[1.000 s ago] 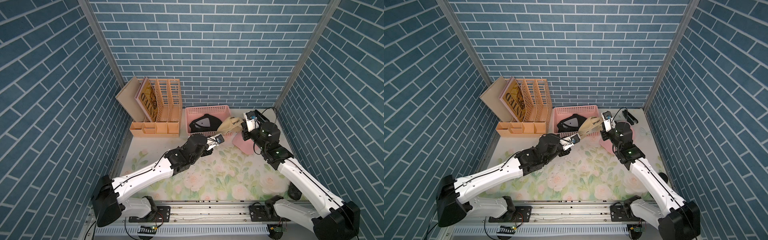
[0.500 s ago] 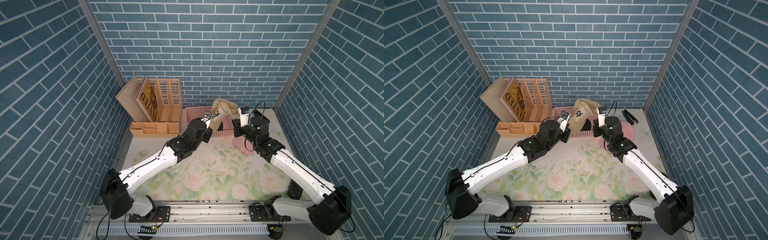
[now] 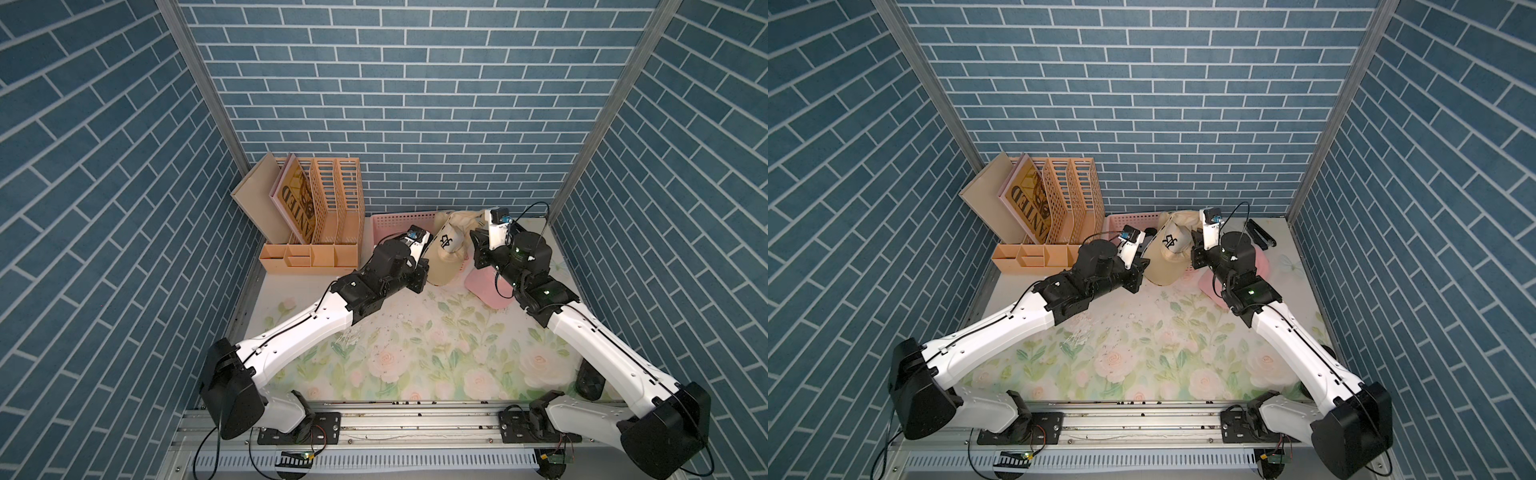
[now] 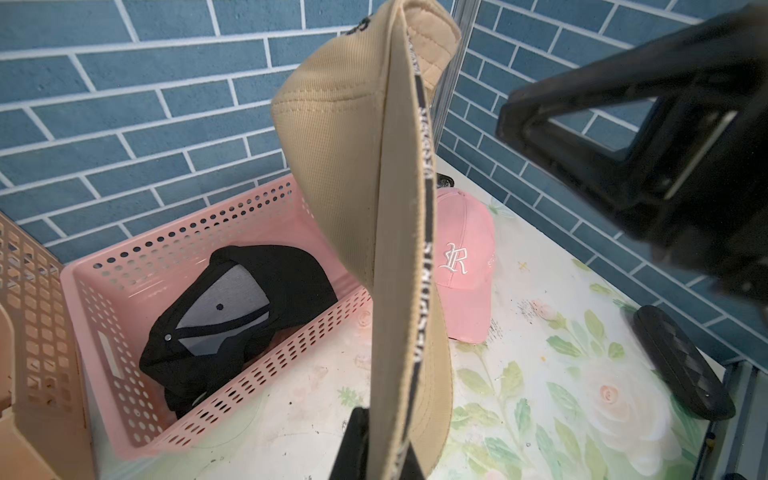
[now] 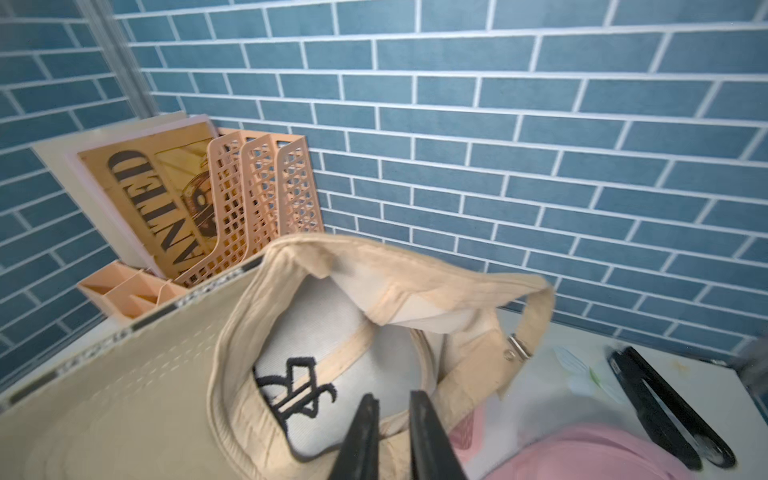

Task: Turn the baseball cap inside out
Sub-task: Turn over the baseball cap.

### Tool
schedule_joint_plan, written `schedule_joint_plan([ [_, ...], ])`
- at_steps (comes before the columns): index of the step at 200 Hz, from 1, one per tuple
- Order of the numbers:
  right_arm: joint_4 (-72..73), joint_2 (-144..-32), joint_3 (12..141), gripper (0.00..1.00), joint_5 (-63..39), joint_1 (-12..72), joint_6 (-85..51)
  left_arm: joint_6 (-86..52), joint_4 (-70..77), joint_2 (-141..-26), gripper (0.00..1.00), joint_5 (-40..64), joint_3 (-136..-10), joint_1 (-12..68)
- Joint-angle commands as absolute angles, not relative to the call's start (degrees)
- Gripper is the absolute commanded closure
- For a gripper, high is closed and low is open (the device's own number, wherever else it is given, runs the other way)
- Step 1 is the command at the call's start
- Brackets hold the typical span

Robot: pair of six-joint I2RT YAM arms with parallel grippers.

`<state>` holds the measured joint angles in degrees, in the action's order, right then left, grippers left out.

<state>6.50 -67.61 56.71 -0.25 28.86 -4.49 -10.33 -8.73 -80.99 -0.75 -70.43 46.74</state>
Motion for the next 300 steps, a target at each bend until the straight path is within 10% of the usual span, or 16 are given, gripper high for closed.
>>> schedule_joint_plan([
  [1,15.0,-69.0,52.2,0.89,-9.2,29.1,-5.6,-11.2,-5.6,-79.4,1.0,2.1,-70.7,46.7],
  [60,22.3,-84.7,57.5,0.92,-16.3,29.1,-7.7,-8.7,-7.2,-79.9,1.0,6.0,-73.3,48.6],
  [106,25.8,-95.2,64.4,0.59,-20.0,29.3,-7.8,-7.1,-10.2,-80.1,1.0,4.7,-74.9,51.5],
  [190,20.4,-74.1,51.2,0.36,-11.3,28.4,-6.2,-12.3,-12.6,-79.6,1.0,-1.4,-73.6,47.6],
  [227,21.5,-70.7,48.1,0.39,-8.2,28.0,-7.1,-11.6,-12.0,-80.5,1.0,2.1,-74.0,47.6],
  [260,23.7,-75.1,51.0,0.74,-9.3,27.6,-8.3,-11.8,-11.6,-80.0,1.0,3.8,-73.6,47.8],
  [300,28.3,-84.1,58.0,0.85,-5.9,26.5,-12.0,-11.5,-12.3,-79.2,1.0,5.1,-73.7,49.4],
])
